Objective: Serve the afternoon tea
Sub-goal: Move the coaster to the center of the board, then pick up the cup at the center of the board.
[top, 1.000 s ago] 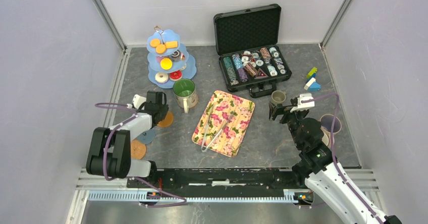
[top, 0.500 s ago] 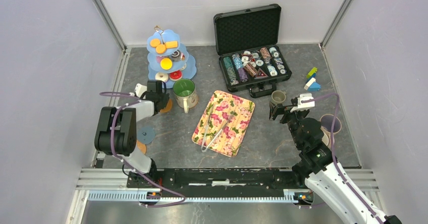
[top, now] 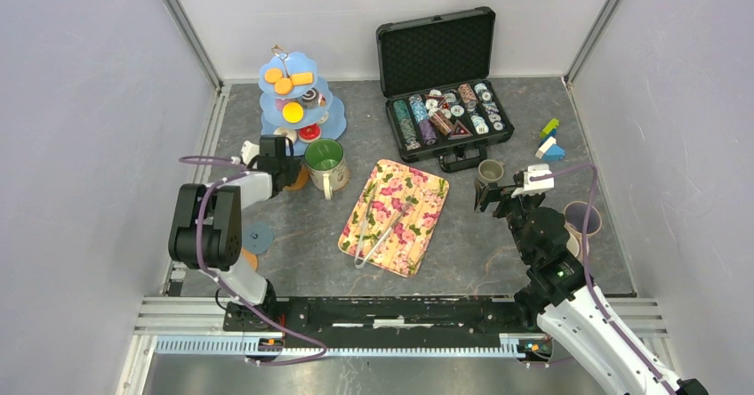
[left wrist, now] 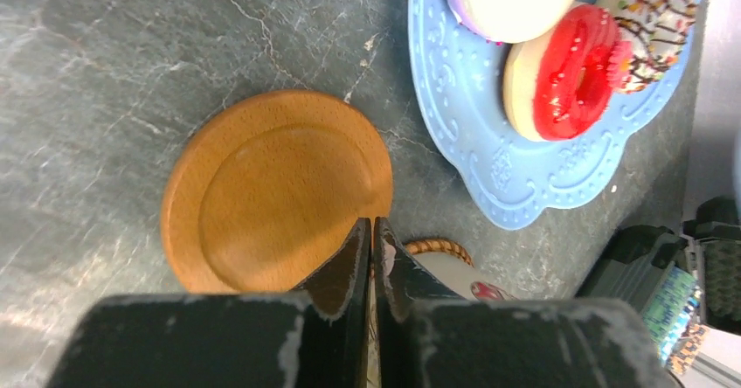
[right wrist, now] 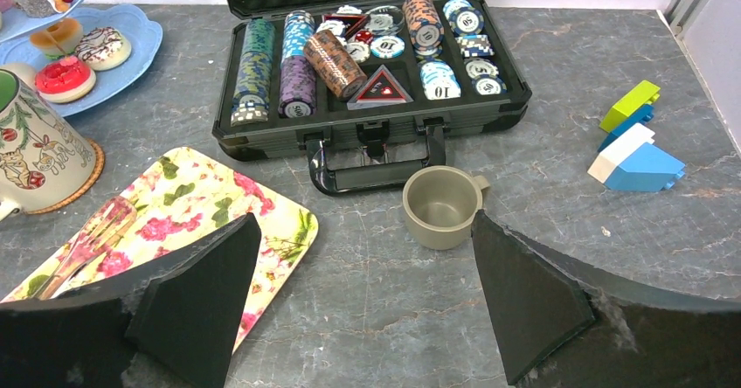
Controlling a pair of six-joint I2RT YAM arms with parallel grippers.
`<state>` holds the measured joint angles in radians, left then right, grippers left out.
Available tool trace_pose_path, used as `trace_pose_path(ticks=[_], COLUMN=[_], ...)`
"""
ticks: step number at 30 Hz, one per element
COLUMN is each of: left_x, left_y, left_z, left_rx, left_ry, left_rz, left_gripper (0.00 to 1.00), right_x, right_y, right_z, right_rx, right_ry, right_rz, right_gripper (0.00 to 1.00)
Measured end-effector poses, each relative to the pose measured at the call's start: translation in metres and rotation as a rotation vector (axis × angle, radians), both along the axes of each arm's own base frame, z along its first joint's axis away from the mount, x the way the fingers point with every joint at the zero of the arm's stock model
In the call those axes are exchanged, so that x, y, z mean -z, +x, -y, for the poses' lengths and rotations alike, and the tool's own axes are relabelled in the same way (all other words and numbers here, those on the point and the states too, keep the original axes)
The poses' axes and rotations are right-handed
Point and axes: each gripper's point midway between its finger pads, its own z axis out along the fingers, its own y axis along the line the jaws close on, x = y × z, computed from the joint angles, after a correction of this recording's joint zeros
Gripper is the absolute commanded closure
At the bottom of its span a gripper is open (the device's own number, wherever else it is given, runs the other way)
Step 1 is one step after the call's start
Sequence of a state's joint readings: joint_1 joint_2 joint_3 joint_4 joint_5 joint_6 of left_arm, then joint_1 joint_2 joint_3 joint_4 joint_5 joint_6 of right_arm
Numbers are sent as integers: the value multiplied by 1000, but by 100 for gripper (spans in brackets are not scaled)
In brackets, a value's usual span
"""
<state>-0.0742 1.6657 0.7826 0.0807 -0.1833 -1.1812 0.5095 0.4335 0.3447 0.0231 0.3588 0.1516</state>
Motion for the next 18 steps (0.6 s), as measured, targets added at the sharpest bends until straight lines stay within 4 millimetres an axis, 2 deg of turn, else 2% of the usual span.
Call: trace_pose_path(ticks=[4,5,6,8,12,15,18], left_x=[-20,-29,-40,-64,-124,-168,-199], left_y=[-9,-11,-13,-17,-25,-33,-37], left_z=[-3,-4,-5,-7,-9,-6,10], left_rx=[0,6,9,19,58,123,259], left_ry=[14,25,33,52,95,131,150], left_rz=[5,13,26,61,175,271,344], left_gripper=[74,67,55,38,18,10,1], right_x=[1,1,2,3,1,-3,-9], right_y=[0,0,1,2,5,9,17], right_z=[0,0,0,0,-1,-2,-2], right_rx=[1,1,0,0,2,7,16], right_ry=[-2,-5,-9,-25,-59,-85,-154], right_rz=[-3,-5,-9,-28,-70,-98,-143], right_gripper=[2,2,2,2,2,2,2])
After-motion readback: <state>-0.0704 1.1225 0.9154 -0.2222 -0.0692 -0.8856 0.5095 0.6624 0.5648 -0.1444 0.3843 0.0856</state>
